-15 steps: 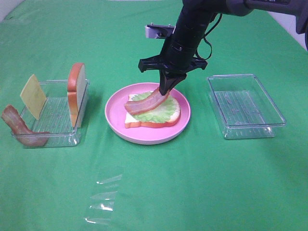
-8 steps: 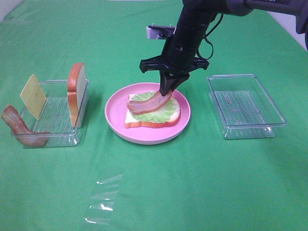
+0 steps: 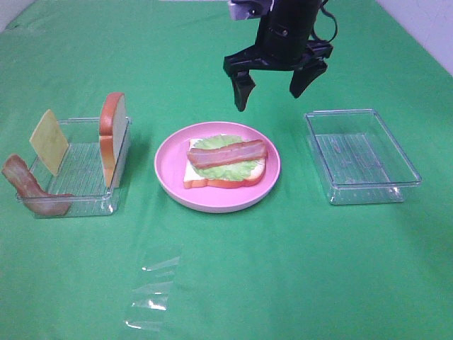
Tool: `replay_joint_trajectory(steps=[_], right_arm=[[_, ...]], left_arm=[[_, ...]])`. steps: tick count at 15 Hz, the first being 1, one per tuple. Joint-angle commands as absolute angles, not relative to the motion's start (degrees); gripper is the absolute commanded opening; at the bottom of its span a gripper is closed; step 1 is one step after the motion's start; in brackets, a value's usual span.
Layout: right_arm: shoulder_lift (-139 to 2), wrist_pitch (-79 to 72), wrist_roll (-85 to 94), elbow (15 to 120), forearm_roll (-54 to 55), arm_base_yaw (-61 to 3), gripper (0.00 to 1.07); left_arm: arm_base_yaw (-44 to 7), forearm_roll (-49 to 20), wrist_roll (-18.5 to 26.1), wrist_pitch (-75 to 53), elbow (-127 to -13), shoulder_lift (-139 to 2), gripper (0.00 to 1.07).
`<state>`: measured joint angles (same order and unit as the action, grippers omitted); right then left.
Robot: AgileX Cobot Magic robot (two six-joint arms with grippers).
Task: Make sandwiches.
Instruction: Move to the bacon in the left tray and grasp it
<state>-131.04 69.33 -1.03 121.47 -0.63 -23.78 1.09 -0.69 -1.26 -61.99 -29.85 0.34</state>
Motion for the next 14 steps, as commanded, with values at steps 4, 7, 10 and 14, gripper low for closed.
replay_joint_trajectory(steps=[4,7,10,14], right_arm=[[-125.54,76.2,-3.21,121.87,-2.52,-7.56,0.98],[-123.13,76.2,-2.98,117.8,-2.58,1.26,0.98],[-118.03,76.2,-2.98,109.21,-2.86,3.78,0.98],[-99.01,71.39,-2.81,85.14,-2.75,2.86,0.98]], left_arm=[[1.09,-0.74,-1.2,-61.71,-29.68,1.49,1.0],[1.09,-0.74,-1.2,-61.71,-29.68,1.49,1.0],[1.09,-0.74,-1.2,-61.71,-29.68,1.49,1.0],[1.09,-0.74,-1.2,-61.71,-29.68,1.49,1.0]])
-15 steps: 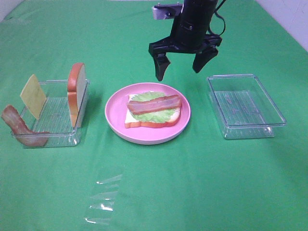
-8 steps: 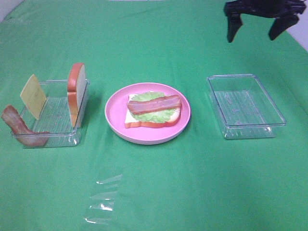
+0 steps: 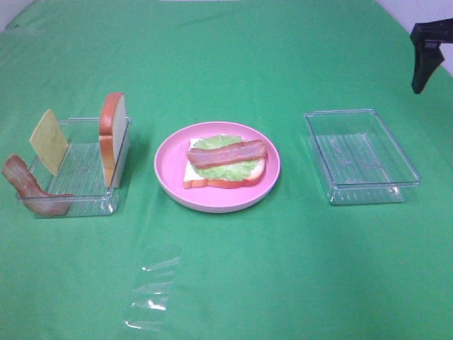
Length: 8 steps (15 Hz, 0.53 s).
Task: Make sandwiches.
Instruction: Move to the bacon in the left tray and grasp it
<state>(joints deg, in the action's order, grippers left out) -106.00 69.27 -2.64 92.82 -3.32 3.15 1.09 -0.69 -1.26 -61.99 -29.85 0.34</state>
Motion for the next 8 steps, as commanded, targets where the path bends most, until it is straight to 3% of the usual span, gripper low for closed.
replay_joint_trajectory(steps=[1,8], right_arm=[[-86.06,65.55,-3.21,71.96,-2.12,2.86,0.98],[-44.18,59.07,-3.61,41.71,-2.06,2.86,0.98]], left_arm=[[1.09,-0.74,-1.2,-61.71,-29.68,1.49,1.0],[1.09,-0.74,-1.2,-61.71,-29.68,1.2,1.0]])
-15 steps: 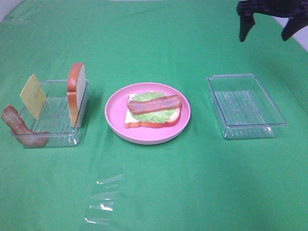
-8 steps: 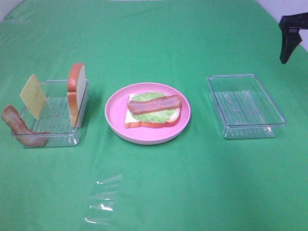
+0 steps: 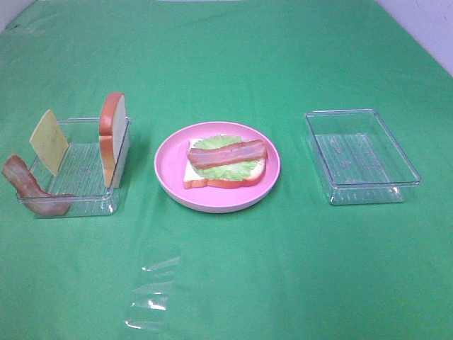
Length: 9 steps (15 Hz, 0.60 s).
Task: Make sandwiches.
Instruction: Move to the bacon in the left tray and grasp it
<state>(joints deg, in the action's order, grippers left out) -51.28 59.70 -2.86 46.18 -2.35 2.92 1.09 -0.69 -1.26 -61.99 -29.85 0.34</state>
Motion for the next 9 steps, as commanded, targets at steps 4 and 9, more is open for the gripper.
replay_joint_trajectory(steps=[4,9], right_arm=[[-20.0,60.56,-3.55,30.65,-2.12,2.86,0.98],[-3.78,62.68,-3.38,26.76,-2.29,2.86,0.98]], left_arm=[[1.09,-0.8,-1.2,-61.71,-29.68,1.2,1.0],[1.09,-0.8,-1.38,-61.71,-29.68,1.2,1.0]])
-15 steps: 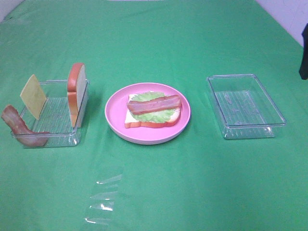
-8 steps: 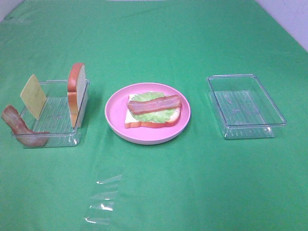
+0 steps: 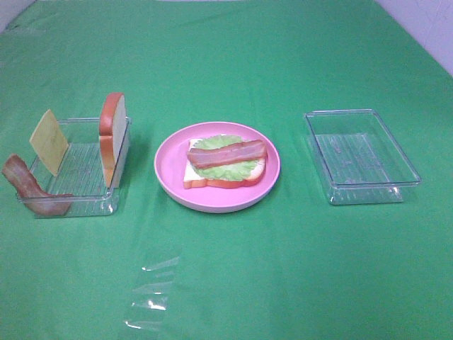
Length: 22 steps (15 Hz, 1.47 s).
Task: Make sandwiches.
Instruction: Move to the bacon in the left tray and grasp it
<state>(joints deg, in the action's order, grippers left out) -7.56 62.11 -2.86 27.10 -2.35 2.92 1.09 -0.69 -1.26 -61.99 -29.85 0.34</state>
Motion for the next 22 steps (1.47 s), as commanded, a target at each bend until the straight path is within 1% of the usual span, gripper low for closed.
replay_joint_trajectory(steps=[1,2,6,9,11,13,15,16,19,20,21,22], right_arm=[[-0.86,63.2,-3.15,26.76,-2.29,2.86,0.98],[1.78,63.54,-2.41,26.18,-2.52,2.86,0.98],[1.89,63.08,-2.12,25.9,-2.18,2.86,0.98],[1.89,63.03,-2.41,25.9,-2.12,2.86,0.98],[1.83,63.03,-3.95,25.9,-2.06,2.86,0.98],[1.83,63.03,-4.01,25.9,-1.95,2.86,0.98],[1.83,63.03,-3.95,25.9,-1.95,2.86,0.98],[1.83,63.03,-3.95,25.9,-1.95,2.86,0.98],[1.83,63.03,-3.95,25.9,-1.95,2.86,0.98],[1.83,63.03,-3.95,25.9,-1.95,2.86,0.98],[1.83,63.03,-3.95,25.9,-1.95,2.86,0.98],[1.83,63.03,-3.9,25.9,-1.95,2.86,0.98]], left_arm=[[1.09,-0.8,-1.38,-61.71,-29.68,1.2,1.0],[1.09,-0.8,-1.38,-61.71,-29.68,1.2,1.0],[1.09,-0.74,-1.6,-61.71,-29.62,0.97,1.0],[1.09,-1.66,-1.66,-63.43,-30.83,-4.41,0.99],[1.09,-1.03,-1.32,-65.95,-35.98,-15.01,0.95],[1.09,0.86,-1.32,-70.36,-41.37,-25.95,0.95],[1.09,2.23,-1.66,-74.2,-49.1,-42.23,0.95],[1.09,2.23,-1.6,-74.43,-56.72,-55.92,0.95],[1.03,2.01,-1.2,-73.91,-68.93,-75.52,0.95],[0.29,2.06,-1.15,-74.2,-72.82,-81.53,0.95],[-0.46,2.18,-0.8,-74.31,-74.37,-84.28,0.95],[-2.35,2.46,-0.74,-74.31,-76.49,-88.69,0.96]])
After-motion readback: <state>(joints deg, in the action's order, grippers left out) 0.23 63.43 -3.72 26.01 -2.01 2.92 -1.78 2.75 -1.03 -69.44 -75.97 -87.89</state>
